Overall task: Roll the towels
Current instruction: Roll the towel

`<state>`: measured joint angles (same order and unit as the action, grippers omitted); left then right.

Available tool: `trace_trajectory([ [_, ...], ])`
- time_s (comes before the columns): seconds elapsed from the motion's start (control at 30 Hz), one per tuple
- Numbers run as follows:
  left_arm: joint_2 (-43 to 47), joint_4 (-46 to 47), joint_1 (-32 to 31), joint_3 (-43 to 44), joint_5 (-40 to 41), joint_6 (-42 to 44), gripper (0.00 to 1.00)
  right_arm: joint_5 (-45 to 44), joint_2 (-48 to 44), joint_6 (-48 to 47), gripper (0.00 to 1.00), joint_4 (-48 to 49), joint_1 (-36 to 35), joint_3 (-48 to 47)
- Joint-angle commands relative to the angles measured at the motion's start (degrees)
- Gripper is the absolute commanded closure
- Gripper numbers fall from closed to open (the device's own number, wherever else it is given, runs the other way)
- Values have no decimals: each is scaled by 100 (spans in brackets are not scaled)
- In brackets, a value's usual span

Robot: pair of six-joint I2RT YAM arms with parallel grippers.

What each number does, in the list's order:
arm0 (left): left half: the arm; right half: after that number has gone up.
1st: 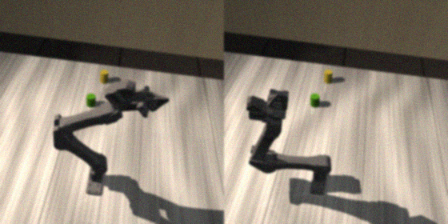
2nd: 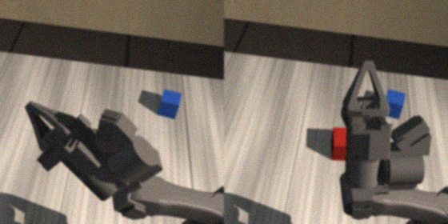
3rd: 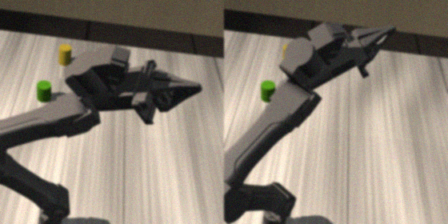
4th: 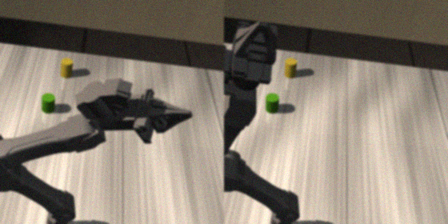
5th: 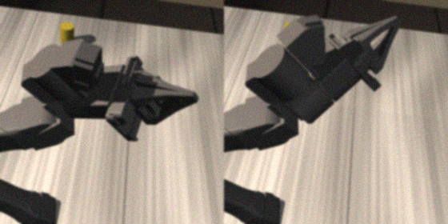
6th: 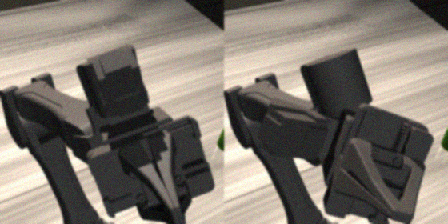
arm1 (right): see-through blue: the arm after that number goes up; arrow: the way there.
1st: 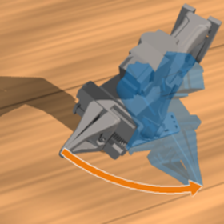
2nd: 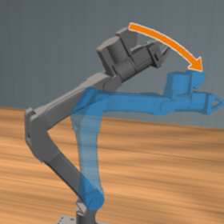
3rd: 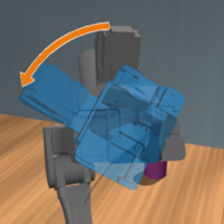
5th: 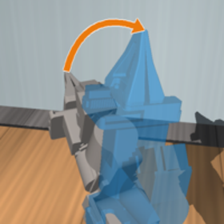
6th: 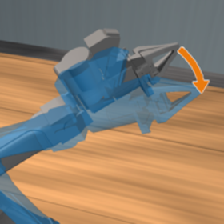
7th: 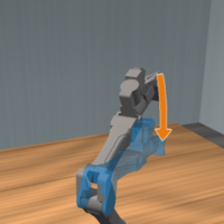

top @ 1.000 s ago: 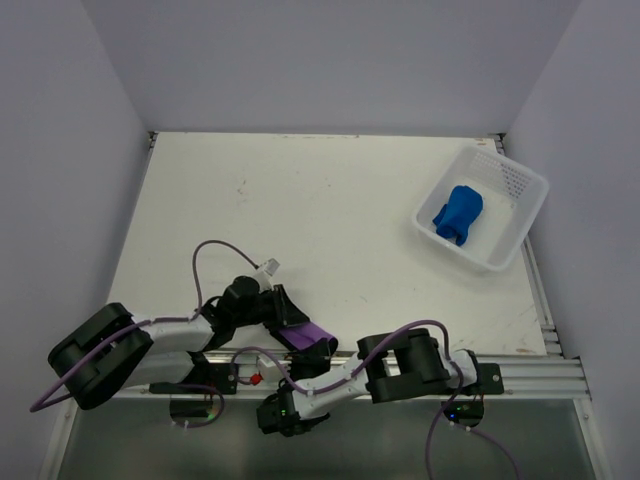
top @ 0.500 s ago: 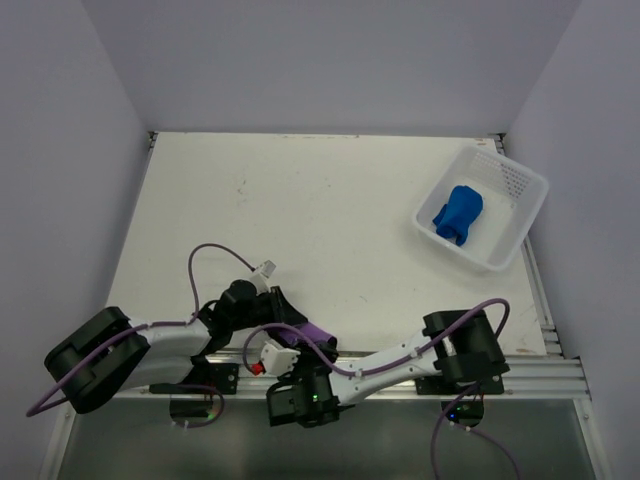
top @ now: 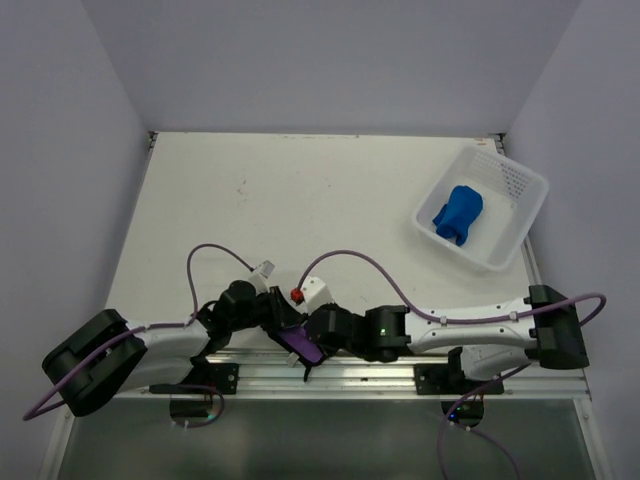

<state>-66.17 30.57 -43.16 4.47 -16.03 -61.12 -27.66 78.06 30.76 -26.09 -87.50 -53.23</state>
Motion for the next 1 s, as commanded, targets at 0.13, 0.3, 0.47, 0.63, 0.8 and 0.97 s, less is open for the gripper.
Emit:
trace_trajectory([
  [0.13,-1,-499,-9,-447,285,127,76,1438,-177,869,71,780,1120,383],
  [0.3,78,-657,-9,-438,294,241,76,1940,-46,1046,71,1237,1359,805],
  [0.47,96,-692,-17,-421,276,267,76,1948,209,1063,69,1334,1394,1016],
  [0.63,104,-710,-17,-421,276,268,76,2045,438,1090,70,1484,1429,1175],
  [0.8,96,-728,-9,-421,267,294,76,1879,604,1064,71,1493,1429,1351],
  [0.97,104,-745,-9,-421,258,320,76,1720,702,914,71,1326,1420,1377],
])
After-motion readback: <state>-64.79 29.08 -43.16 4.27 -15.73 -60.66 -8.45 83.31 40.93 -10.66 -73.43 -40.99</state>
